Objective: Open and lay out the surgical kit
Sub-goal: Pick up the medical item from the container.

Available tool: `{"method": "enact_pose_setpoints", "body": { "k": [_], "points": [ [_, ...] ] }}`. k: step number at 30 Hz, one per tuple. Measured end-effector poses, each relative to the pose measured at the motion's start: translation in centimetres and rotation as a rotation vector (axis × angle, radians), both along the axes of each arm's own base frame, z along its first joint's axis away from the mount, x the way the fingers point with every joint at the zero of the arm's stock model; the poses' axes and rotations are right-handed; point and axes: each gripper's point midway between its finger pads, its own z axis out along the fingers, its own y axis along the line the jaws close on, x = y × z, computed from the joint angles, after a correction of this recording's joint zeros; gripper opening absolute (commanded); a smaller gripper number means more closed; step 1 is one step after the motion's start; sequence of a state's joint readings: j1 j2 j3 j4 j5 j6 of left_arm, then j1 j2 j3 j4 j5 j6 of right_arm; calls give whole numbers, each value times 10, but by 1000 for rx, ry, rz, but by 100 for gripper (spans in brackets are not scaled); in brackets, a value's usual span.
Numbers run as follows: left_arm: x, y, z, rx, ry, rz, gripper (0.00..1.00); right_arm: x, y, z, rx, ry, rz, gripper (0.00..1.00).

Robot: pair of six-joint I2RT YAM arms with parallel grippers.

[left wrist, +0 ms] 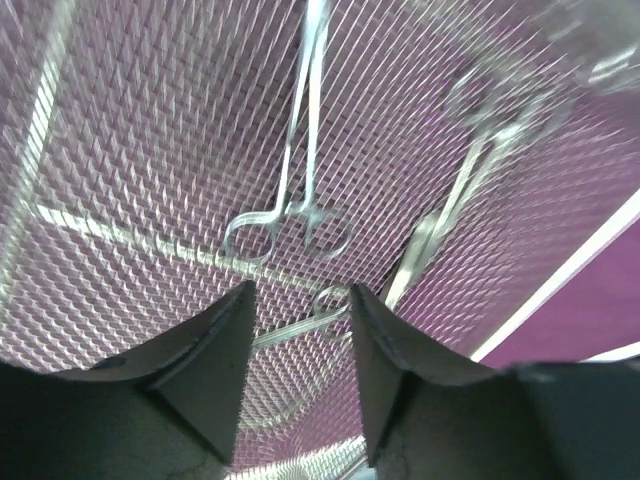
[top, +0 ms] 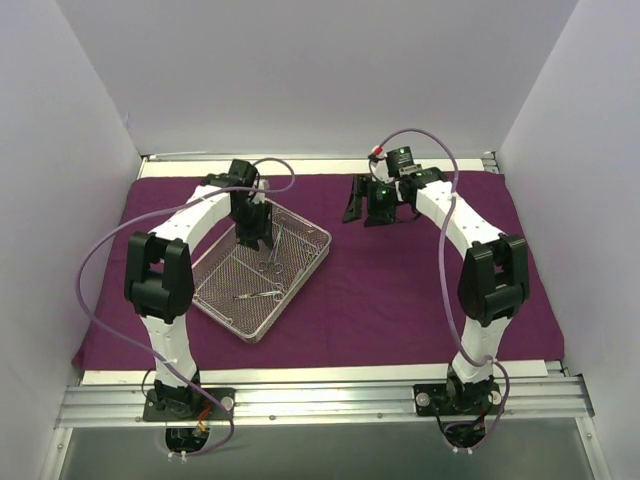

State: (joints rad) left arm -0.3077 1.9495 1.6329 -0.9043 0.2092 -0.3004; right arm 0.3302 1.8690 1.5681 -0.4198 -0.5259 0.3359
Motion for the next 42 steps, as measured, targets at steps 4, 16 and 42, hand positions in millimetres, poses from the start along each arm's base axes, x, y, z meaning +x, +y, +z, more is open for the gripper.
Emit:
{"method": "enact_pose_setpoints", "body": {
  "k": [4,16,42],
  "points": [
    [-33,8,-25,54,132,59,48,0,-21,-1,-24,17,-53,66],
    [-63,36,-11,79,321,593,54,-3,-17,7,-11,19,-77,65],
    [-122,28,-26,81,552,1287,55,-18,-12,19,31,-6,-68,65]
  ]
}}
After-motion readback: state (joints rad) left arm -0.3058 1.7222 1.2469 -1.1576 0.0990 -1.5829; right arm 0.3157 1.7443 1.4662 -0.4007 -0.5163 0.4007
